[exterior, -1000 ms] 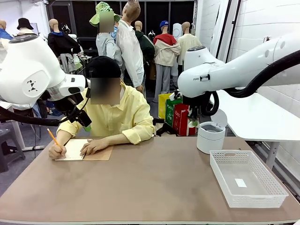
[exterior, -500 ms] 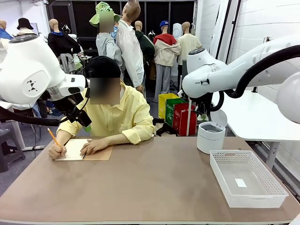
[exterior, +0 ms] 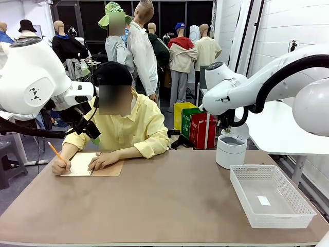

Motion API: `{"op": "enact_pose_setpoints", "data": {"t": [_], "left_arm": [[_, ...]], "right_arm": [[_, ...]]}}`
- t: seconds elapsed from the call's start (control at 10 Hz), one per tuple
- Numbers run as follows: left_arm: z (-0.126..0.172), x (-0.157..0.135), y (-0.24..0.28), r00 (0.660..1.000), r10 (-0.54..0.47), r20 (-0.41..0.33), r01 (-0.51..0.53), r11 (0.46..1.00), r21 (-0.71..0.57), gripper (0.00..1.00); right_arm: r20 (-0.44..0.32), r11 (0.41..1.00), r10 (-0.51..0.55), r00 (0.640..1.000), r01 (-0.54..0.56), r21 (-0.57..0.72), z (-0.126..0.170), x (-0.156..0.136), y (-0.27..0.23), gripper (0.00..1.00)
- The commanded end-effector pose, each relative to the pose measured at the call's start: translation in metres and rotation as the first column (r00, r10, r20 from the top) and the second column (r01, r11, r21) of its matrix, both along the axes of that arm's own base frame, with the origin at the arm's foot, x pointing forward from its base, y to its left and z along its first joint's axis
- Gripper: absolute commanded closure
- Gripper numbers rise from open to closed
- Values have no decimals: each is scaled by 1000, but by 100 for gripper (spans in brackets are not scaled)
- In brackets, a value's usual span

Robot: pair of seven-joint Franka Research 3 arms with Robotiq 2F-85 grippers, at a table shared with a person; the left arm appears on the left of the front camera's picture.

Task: Sort the paper based on its condition.
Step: If a person hands you a paper, place it in the Organizing basket , and if it's crumpled, put it in the Trash can.

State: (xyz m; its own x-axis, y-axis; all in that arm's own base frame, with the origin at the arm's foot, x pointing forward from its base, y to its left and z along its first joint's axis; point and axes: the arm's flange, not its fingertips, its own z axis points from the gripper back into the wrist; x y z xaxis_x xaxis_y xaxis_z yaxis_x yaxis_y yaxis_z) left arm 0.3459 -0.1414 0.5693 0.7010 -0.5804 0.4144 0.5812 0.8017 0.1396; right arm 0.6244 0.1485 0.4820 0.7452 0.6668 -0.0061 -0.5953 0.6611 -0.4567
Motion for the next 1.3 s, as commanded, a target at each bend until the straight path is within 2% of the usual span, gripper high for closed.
{"op": "enact_pose_setpoints", "data": {"t": [0.0, 0.7, 0.8, 1.2], "left_arm": [[1, 0, 1, 1000, -1, 1, 1, 1000, -2, 0], [1, 0, 1, 1000, -1, 1, 1, 1000, -2, 0], [1, 0, 1, 1000, -1, 1, 1, 1000, -2, 0], [1, 0, 1, 1000, -1, 1, 1, 1000, -2, 0]], "right_arm": [[59, 997, -56, 997, 59, -54, -12, 6, 0, 100], [129, 993, -103, 986, 110, -50, -28, 26, -8, 100], [126, 991, -122, 985, 127, -37, -31, 29, -7, 94], [118, 990, -136, 984, 140, -26, -33, 28, -9, 14]]}}
